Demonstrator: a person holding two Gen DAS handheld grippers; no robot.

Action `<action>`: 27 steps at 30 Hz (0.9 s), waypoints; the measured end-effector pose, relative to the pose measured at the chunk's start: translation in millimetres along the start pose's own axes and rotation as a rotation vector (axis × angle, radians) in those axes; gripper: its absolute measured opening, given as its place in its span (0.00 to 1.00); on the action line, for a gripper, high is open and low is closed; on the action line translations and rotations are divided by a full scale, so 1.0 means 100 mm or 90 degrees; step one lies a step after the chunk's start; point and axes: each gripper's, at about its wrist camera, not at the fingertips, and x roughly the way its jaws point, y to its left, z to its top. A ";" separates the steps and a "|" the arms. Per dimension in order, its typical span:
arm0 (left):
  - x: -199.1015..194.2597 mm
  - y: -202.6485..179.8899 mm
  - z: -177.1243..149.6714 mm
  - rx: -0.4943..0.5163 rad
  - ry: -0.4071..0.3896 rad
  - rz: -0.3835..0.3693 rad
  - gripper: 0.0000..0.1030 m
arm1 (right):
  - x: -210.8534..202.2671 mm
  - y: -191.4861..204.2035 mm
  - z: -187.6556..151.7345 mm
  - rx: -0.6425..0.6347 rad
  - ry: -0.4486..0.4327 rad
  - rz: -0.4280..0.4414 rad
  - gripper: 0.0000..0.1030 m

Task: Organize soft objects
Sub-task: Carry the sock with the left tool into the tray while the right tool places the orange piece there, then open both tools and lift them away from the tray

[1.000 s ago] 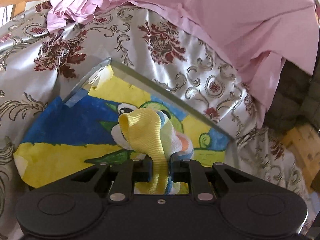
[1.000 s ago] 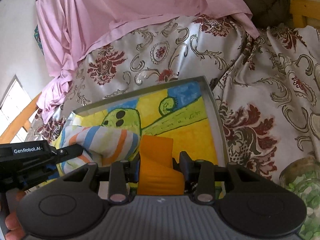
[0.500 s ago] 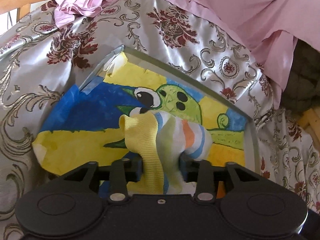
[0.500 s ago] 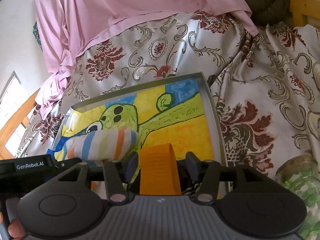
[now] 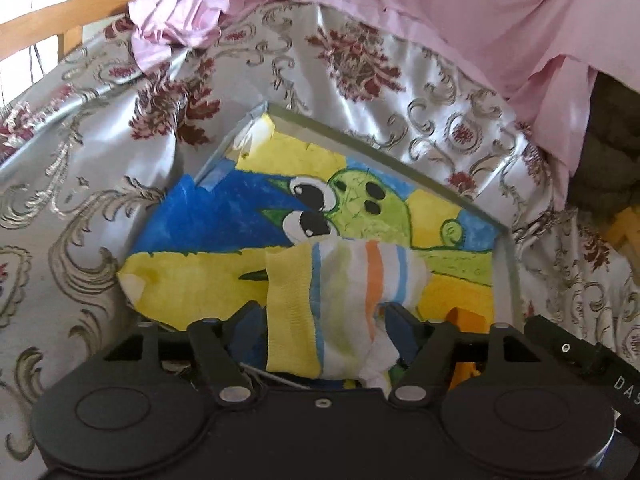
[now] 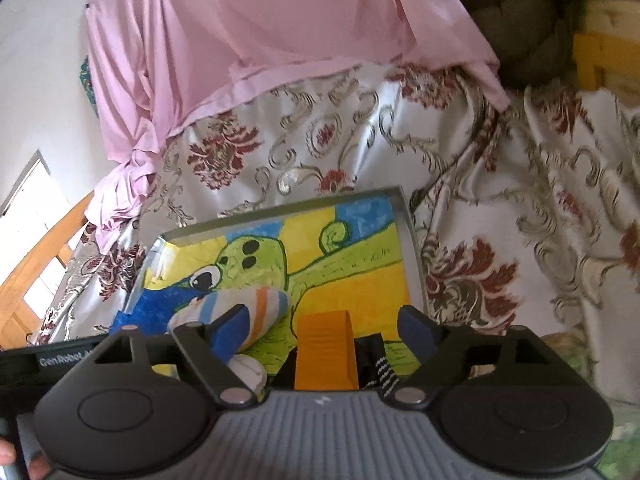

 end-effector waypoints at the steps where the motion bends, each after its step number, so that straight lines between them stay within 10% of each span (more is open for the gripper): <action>1: -0.08 -0.01 0.00 0.001 -0.008 -0.003 0.79 | -0.06 0.02 0.01 -0.004 -0.008 -0.002 0.87; 27: -1.97 -0.05 -1.04 0.051 -0.178 -0.022 0.98 | -2.09 0.32 -0.66 -0.102 -0.149 -0.017 1.00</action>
